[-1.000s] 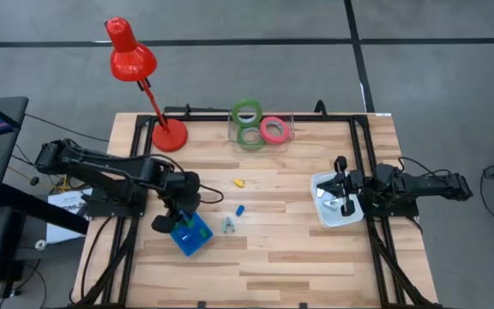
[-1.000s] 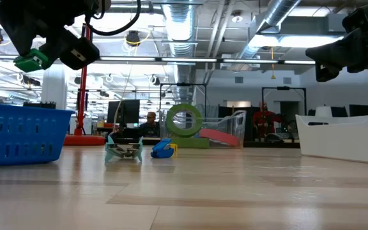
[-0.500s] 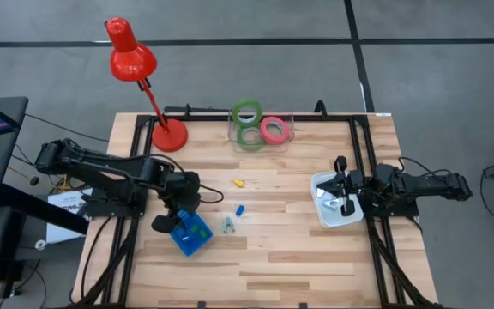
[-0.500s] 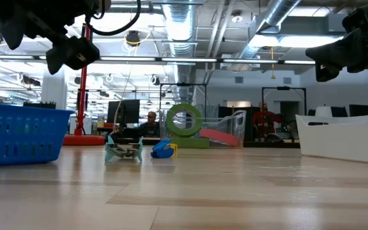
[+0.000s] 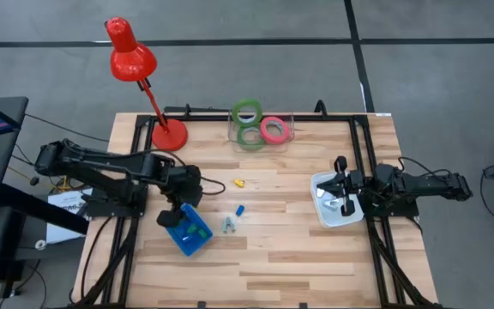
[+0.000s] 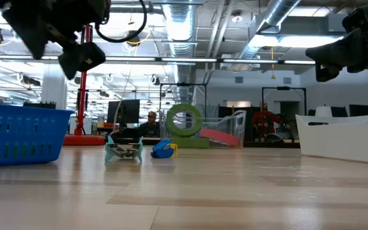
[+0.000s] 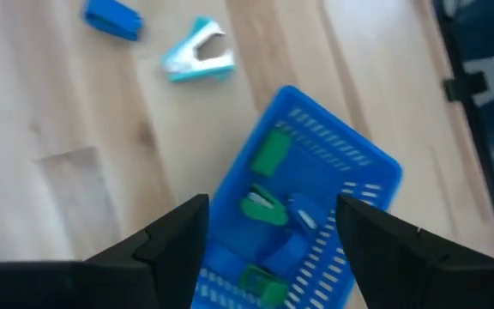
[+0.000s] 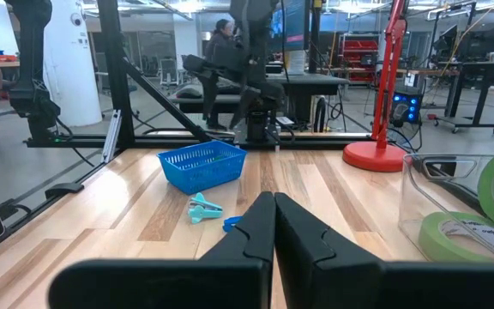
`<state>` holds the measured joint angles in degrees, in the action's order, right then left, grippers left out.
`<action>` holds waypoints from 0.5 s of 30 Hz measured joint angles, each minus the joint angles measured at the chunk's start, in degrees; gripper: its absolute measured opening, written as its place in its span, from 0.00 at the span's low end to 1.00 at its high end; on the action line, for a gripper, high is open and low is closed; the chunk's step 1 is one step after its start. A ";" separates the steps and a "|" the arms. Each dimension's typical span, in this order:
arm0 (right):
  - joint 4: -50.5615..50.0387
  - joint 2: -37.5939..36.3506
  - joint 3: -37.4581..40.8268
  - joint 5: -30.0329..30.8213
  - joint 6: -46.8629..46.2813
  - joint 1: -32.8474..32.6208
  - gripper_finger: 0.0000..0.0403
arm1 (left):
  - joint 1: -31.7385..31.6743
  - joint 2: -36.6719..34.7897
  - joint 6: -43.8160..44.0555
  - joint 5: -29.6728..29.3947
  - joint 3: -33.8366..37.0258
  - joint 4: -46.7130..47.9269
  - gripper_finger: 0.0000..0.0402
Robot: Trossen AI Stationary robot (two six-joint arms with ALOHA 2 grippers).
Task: Pick and place Stapler, Stapler remover, tape
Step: Put the yellow stapler into the blue bin
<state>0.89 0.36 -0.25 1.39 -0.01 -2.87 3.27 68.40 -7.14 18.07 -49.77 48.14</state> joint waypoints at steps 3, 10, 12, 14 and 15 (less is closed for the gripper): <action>0.00 0.00 0.00 0.00 0.00 0.00 0.00 | -1.35 0.00 -0.24 -1.98 -1.19 -0.31 0.61; 0.02 0.00 0.00 0.00 0.00 0.00 0.00 | -3.92 0.00 -3.48 -3.80 -4.61 -0.99 0.60; 0.02 -0.02 0.00 0.00 0.00 -0.02 0.00 | -4.45 0.00 -4.50 -5.01 -5.18 -1.28 0.60; 0.02 -0.02 0.00 0.00 0.00 -0.02 0.00 | -4.88 0.00 -6.07 -5.47 -5.59 -1.54 0.60; 0.02 -0.02 0.00 0.00 0.00 -0.02 0.00 | -5.07 0.00 -6.65 -5.67 -5.71 -1.74 0.60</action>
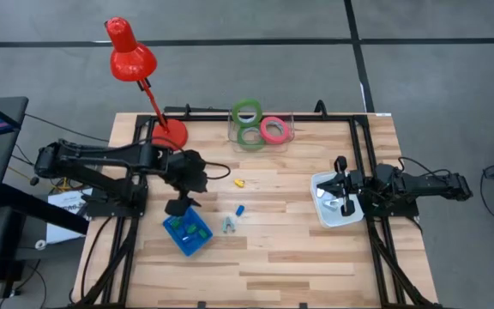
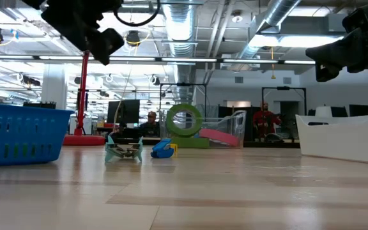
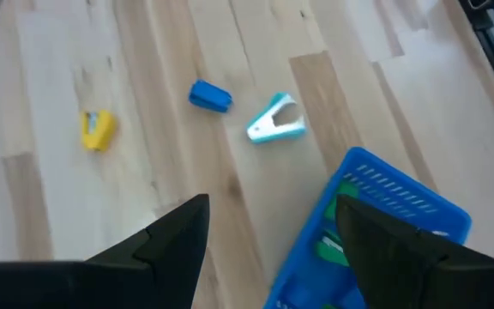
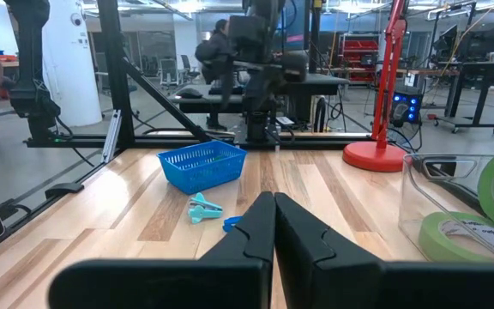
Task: Pick and place Stapler, Stapler remover, tape
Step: Put the yellow stapler into the blue bin
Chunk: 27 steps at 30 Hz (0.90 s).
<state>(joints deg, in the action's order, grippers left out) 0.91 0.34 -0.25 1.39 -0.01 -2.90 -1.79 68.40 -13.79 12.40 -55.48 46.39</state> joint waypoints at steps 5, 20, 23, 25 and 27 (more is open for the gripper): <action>0.00 0.02 0.00 0.00 0.00 0.02 0.00 | -0.94 1.07 -0.96 -0.49 -0.08 -3.41 0.60; 0.00 0.02 0.00 0.00 0.00 0.01 0.00 | -4.81 13.37 -4.43 -5.33 -0.07 -19.66 0.58; -0.02 0.02 0.00 0.00 0.00 0.00 0.00 | -6.16 15.06 -10.94 -5.53 -0.01 -22.51 0.58; 0.00 0.00 0.00 0.02 0.00 0.00 0.00 | -6.87 16.07 -14.76 -5.56 -0.01 -24.05 0.58; -0.02 0.00 0.00 0.00 0.00 0.00 0.00 | -7.46 17.10 -17.97 -5.55 -0.01 -25.73 0.58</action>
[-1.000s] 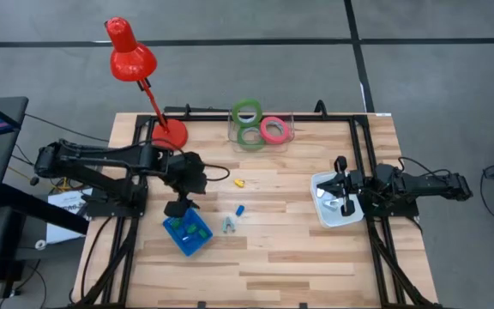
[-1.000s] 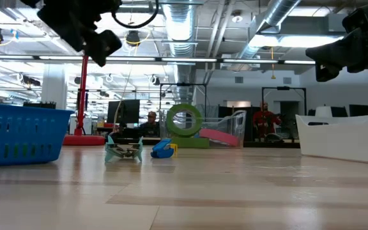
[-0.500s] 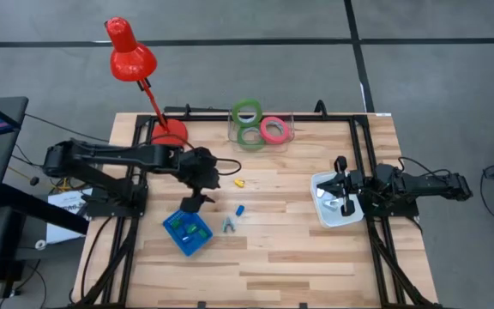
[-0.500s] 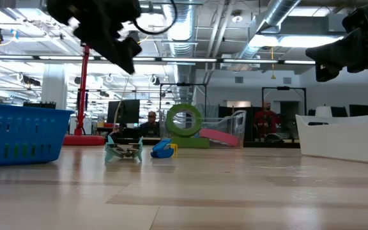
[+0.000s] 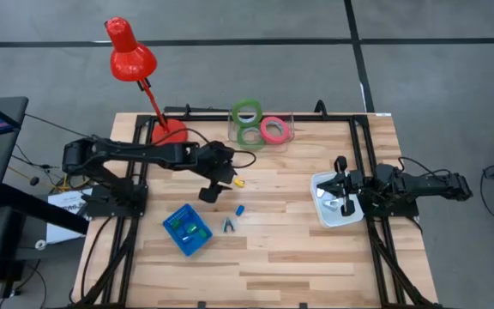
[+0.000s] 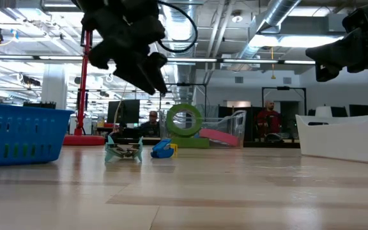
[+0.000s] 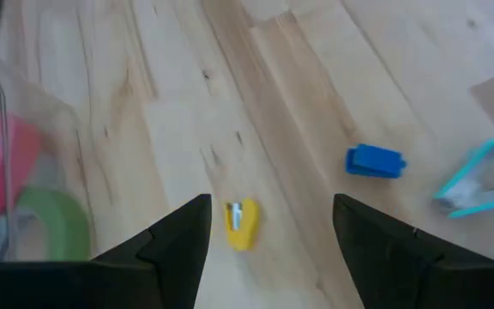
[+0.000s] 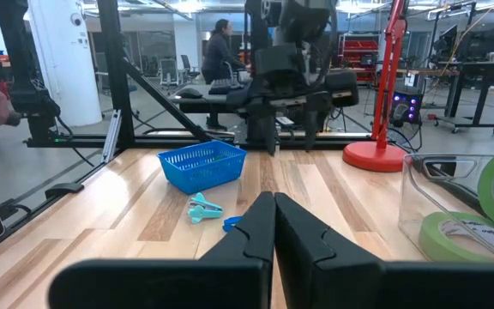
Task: Pick and place Stapler, Stapler remover, tape
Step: Put the yellow stapler into the blue bin
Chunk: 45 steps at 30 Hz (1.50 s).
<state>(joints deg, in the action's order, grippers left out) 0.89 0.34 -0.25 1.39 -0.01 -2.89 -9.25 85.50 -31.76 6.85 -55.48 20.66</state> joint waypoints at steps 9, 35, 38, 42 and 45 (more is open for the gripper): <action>0.00 0.00 0.00 0.00 0.00 0.00 0.00 | -2.44 5.07 -9.11 0.73 0.00 -7.25 0.58; 0.02 0.00 0.00 0.00 -0.01 0.00 0.00 | -4.38 15.54 -0.75 4.55 0.00 -11.58 0.58; 0.00 0.01 0.00 0.02 0.00 0.00 0.00 | -4.62 16.78 -0.75 4.17 0.00 -11.53 0.58; 0.02 0.01 0.00 0.01 0.00 0.01 0.00 | -5.17 18.24 -0.73 4.07 0.00 -11.40 0.58; 0.02 0.00 0.00 0.02 0.00 0.01 0.00 | -5.84 18.59 -0.41 4.04 0.00 -11.31 0.58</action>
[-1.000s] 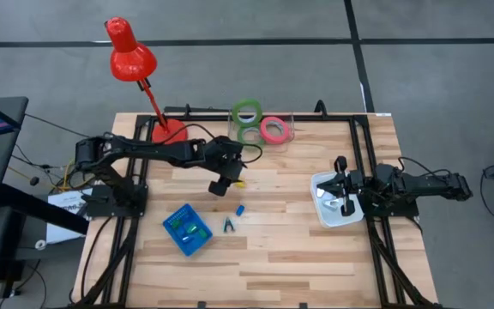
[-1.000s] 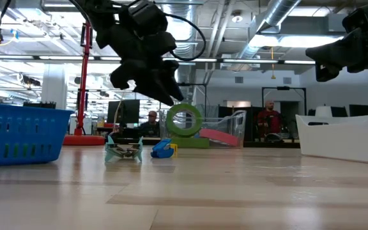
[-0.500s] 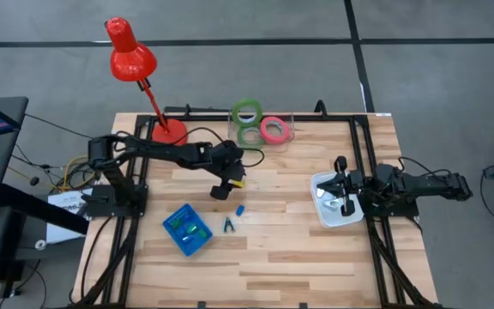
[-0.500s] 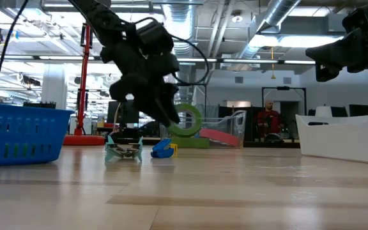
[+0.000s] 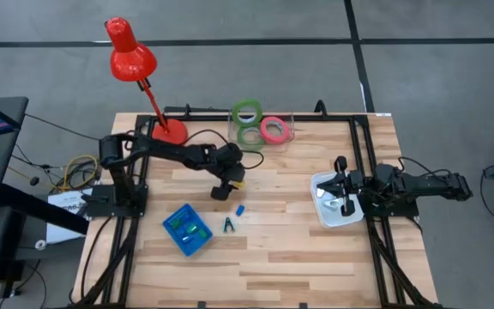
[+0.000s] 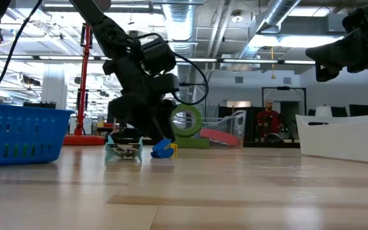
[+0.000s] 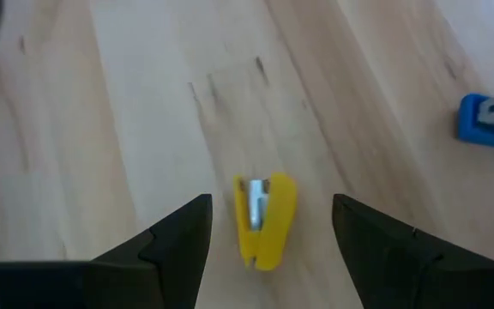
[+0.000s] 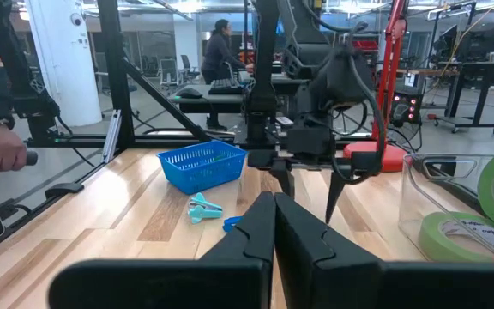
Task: Pick and place Stapler, Stapler remover, tape
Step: Put the yellow stapler into the blue bin
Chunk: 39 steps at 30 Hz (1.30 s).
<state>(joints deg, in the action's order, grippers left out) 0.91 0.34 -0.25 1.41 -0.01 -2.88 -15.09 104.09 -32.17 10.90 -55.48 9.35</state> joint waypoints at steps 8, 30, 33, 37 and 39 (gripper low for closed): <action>0.00 0.00 0.00 -0.02 0.00 0.01 0.00 | -1.73 0.28 0.11 0.11 -0.03 0.48 0.58; -0.02 0.00 0.00 -0.01 0.00 -0.01 0.00 | -1.35 1.46 1.17 1.24 -0.04 2.41 0.30; 0.00 0.01 0.00 -0.02 0.00 -0.01 0.00 | -1.40 0.87 1.19 1.16 -0.04 2.33 0.25; 0.00 0.00 0.00 0.00 0.00 -0.01 0.00 | -1.38 0.40 1.31 1.16 0.00 2.50 0.19; 0.00 0.00 0.00 -0.01 0.00 -0.01 0.00 | -1.38 0.39 1.39 1.15 -0.02 2.63 0.17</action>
<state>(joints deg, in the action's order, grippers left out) 0.91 0.34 -0.25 1.40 -0.01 -2.89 -16.47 104.49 -30.78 12.05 -55.51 11.97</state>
